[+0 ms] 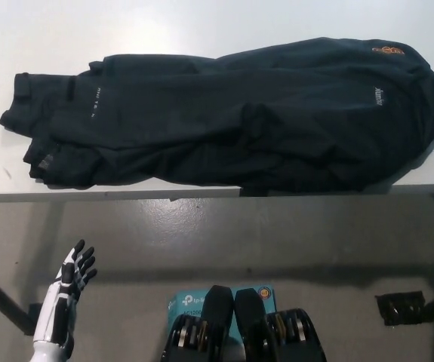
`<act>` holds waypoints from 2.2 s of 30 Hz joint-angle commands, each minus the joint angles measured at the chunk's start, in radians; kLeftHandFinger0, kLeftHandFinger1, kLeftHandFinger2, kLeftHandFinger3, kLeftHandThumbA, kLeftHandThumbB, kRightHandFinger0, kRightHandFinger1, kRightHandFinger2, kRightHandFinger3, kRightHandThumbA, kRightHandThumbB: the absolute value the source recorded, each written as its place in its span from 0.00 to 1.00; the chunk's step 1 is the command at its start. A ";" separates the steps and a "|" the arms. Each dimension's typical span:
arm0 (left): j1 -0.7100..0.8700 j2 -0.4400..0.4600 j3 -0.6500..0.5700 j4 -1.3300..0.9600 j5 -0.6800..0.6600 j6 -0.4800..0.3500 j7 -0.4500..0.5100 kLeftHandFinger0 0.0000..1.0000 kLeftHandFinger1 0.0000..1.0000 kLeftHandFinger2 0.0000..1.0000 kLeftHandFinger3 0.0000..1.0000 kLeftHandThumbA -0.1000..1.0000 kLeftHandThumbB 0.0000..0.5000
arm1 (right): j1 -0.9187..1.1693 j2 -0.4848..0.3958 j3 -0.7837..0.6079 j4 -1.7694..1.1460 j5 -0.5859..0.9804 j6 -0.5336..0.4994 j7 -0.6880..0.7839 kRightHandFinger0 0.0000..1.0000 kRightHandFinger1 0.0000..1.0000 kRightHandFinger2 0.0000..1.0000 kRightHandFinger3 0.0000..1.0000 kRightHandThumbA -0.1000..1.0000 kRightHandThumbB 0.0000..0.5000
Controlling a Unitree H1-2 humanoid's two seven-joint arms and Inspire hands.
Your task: The robot grabs the right edges of the black jacket on the table, and folds it in half
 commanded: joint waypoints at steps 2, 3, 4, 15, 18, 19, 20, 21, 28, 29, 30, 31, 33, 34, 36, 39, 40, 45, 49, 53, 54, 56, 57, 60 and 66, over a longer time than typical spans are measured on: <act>-0.016 0.018 0.006 -0.017 -0.002 -0.018 -0.004 1.00 1.00 1.00 1.00 1.00 0.41 | -0.062 0.001 -0.012 -0.021 0.052 0.038 0.058 1.00 1.00 1.00 1.00 1.00 0.59; -0.017 0.018 0.007 -0.013 0.001 -0.024 -0.002 1.00 1.00 1.00 1.00 1.00 0.41 | -0.075 0.016 -0.040 -0.031 0.110 0.105 0.069 1.00 1.00 1.00 1.00 1.00 0.63; -0.017 0.018 0.007 -0.012 0.002 -0.025 -0.002 1.00 1.00 1.00 1.00 1.00 0.41 | -0.080 0.021 -0.052 -0.035 0.132 0.131 0.072 1.00 1.00 1.00 1.00 1.00 0.63; -0.026 0.027 0.008 -0.021 -0.008 -0.009 -0.006 1.00 1.00 1.00 1.00 1.00 0.41 | -0.095 0.058 -0.070 -0.005 0.148 0.162 0.085 1.00 1.00 1.00 1.00 1.00 0.61; -0.025 0.028 0.007 -0.021 0.000 -0.010 -0.001 1.00 1.00 1.00 1.00 1.00 0.42 | -0.102 0.056 -0.072 0.020 0.150 0.156 0.091 1.00 1.00 1.00 1.00 1.00 0.60; -0.025 0.028 0.007 -0.021 0.000 -0.010 -0.001 1.00 1.00 1.00 1.00 1.00 0.42 | -0.103 0.056 -0.072 0.022 0.149 0.156 0.093 1.00 1.00 1.00 1.00 1.00 0.60; -0.026 0.027 0.006 -0.020 0.003 -0.013 0.000 1.00 1.00 1.00 1.00 1.00 0.39 | -0.108 0.058 -0.074 0.038 0.152 0.155 0.097 1.00 1.00 1.00 1.00 1.00 0.63; -0.026 0.027 0.005 -0.018 0.006 -0.019 0.001 1.00 1.00 1.00 1.00 1.00 0.39 | -0.115 0.060 -0.077 0.061 0.155 0.154 0.102 1.00 1.00 1.00 1.00 1.00 0.64; -0.038 0.029 0.007 -0.012 -0.004 -0.016 -0.005 1.00 1.00 1.00 1.00 1.00 0.37 | -0.140 0.064 -0.072 0.109 0.143 0.141 0.118 1.00 1.00 1.00 1.00 1.00 0.71; -0.038 0.029 0.007 -0.012 -0.004 -0.016 -0.005 1.00 1.00 1.00 1.00 1.00 0.37 | -0.141 0.064 -0.072 0.112 0.142 0.139 0.119 1.00 1.00 1.00 1.00 1.00 0.71; -0.038 0.030 0.006 -0.015 -0.004 -0.012 -0.005 1.00 1.00 1.00 1.00 1.00 0.40 | -0.147 0.067 -0.068 0.108 0.137 0.155 0.097 1.00 1.00 1.00 1.00 1.00 0.72; -0.038 0.030 0.006 -0.018 -0.004 -0.007 -0.006 1.00 1.00 1.00 1.00 1.00 0.40 | -0.155 0.071 -0.063 0.102 0.130 0.178 0.063 1.00 1.00 1.00 1.00 0.99 0.72; -0.041 0.030 0.006 -0.015 -0.001 -0.010 -0.003 1.00 1.00 1.00 1.00 1.00 0.40 | -0.168 0.070 -0.058 0.116 0.106 0.159 0.012 0.87 0.83 0.90 1.00 0.81 0.46; -0.046 0.030 0.004 -0.015 0.001 -0.011 -0.002 1.00 1.00 1.00 1.00 1.00 0.40 | -0.190 0.076 -0.071 0.129 0.085 0.115 -0.104 0.25 0.34 0.55 0.64 0.42 0.57; -0.048 0.033 0.001 -0.016 0.012 -0.013 -0.002 1.00 1.00 1.00 1.00 1.00 0.39 | -0.208 0.088 -0.042 0.131 0.010 0.015 -0.221 0.00 0.00 0.07 0.24 0.00 0.36; -0.049 0.034 0.002 -0.016 0.015 -0.016 0.003 1.00 1.00 1.00 1.00 1.00 0.37 | -0.213 0.108 -0.061 0.093 0.019 -0.015 -0.249 0.00 0.00 0.43 0.77 0.00 0.19; -0.050 0.033 0.002 -0.016 0.018 -0.018 0.004 1.00 1.00 1.00 1.00 1.00 0.38 | -0.215 0.109 -0.063 0.093 0.019 -0.021 -0.252 0.00 0.00 0.53 0.78 0.00 0.20; -0.059 0.036 0.000 -0.006 0.022 -0.014 0.002 1.00 1.00 1.00 1.00 1.00 0.35 | -0.212 0.114 -0.049 0.047 -0.001 -0.037 -0.264 0.00 0.02 0.56 0.74 0.00 0.17; -0.060 0.035 0.001 -0.004 0.024 -0.016 0.003 1.00 1.00 1.00 1.00 1.00 0.32 | -0.209 0.117 -0.042 0.036 -0.011 -0.051 -0.275 0.00 0.07 0.63 0.90 0.00 0.17; -0.063 0.037 0.001 0.000 0.013 -0.013 -0.006 1.00 1.00 1.00 1.00 1.00 0.31 | -0.207 0.119 -0.048 -0.021 -0.015 -0.057 -0.293 0.00 0.19 0.70 1.00 0.00 0.17; -0.063 0.037 0.001 0.000 0.013 -0.013 -0.006 1.00 1.00 1.00 1.00 1.00 0.31 | -0.206 0.120 -0.048 -0.023 -0.016 -0.056 -0.294 0.00 0.19 0.70 1.00 0.00 0.17; -0.065 0.035 0.001 0.004 0.020 -0.014 0.000 1.00 1.00 1.00 1.00 1.00 0.33 | -0.212 0.115 -0.042 -0.034 -0.022 -0.055 -0.295 0.00 0.19 0.67 1.00 0.00 0.17; -0.066 0.035 0.001 0.006 0.024 -0.016 0.002 1.00 1.00 1.00 1.00 1.00 0.31 | -0.215 0.114 -0.041 -0.040 -0.027 -0.055 -0.303 0.00 0.20 0.68 0.93 0.00 0.18; -0.065 0.038 -0.001 0.007 0.025 -0.019 -0.002 1.00 1.00 1.00 1.00 1.00 0.30 | -0.217 0.111 -0.041 -0.052 -0.033 -0.049 -0.316 0.00 0.20 0.68 0.88 0.00 0.18; -0.069 0.037 0.001 0.009 0.025 -0.028 -0.001 1.00 1.00 1.00 1.00 1.00 0.27 | -0.256 0.065 -0.037 -0.080 -0.056 -0.061 -0.326 0.00 0.26 0.72 0.89 0.00 0.18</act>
